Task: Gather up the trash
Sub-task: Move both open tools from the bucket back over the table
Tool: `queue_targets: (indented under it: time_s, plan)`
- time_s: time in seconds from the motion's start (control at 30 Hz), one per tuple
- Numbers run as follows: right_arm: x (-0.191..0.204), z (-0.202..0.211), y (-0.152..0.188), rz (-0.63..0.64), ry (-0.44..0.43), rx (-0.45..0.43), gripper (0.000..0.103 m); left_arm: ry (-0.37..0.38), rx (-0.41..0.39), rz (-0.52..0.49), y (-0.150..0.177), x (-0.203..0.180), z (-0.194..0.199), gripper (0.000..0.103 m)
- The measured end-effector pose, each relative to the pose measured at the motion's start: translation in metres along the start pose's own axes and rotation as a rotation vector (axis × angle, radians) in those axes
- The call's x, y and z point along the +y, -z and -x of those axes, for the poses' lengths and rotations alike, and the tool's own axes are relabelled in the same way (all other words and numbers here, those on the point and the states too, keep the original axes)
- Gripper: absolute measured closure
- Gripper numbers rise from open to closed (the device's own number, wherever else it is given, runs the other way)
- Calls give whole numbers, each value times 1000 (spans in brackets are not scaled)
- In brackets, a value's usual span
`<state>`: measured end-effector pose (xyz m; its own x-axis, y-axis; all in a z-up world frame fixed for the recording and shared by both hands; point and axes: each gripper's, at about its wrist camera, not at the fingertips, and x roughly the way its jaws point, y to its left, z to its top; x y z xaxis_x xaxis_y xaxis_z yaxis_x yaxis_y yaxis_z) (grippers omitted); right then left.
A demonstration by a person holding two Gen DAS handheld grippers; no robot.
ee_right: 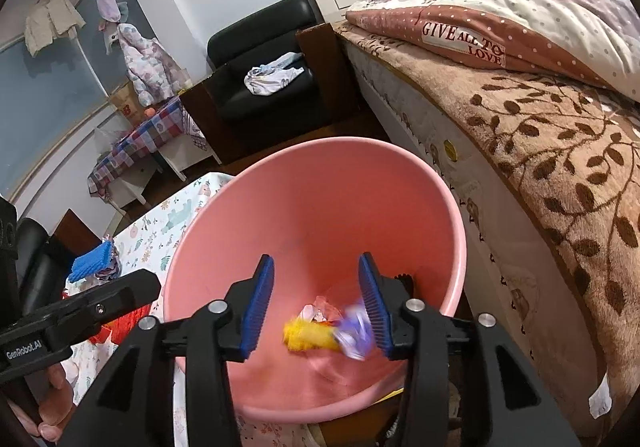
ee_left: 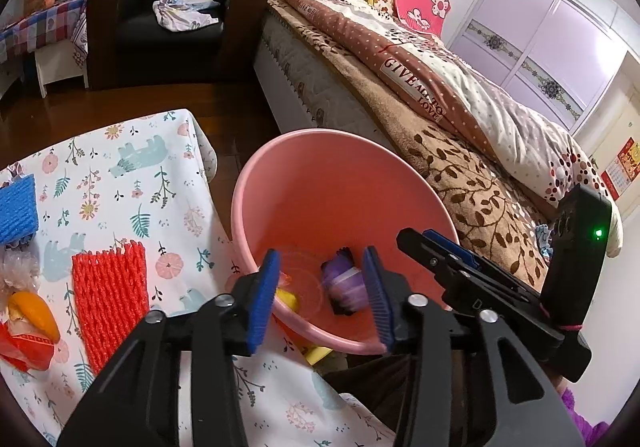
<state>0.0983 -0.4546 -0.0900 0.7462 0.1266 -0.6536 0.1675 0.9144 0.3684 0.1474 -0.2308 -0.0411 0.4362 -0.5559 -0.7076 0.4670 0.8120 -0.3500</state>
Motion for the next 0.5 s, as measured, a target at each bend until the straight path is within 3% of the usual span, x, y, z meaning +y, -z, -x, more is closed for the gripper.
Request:
queue_targets:
  time_s: [0.07, 0.5]
  plan:
    - [1, 2, -1, 3, 1, -12, 48, 1, 1, 4, 0, 1, 1, 56]
    - [13, 13, -2, 26, -20, -35, 47, 16, -44, -5, 0, 0, 22, 55]
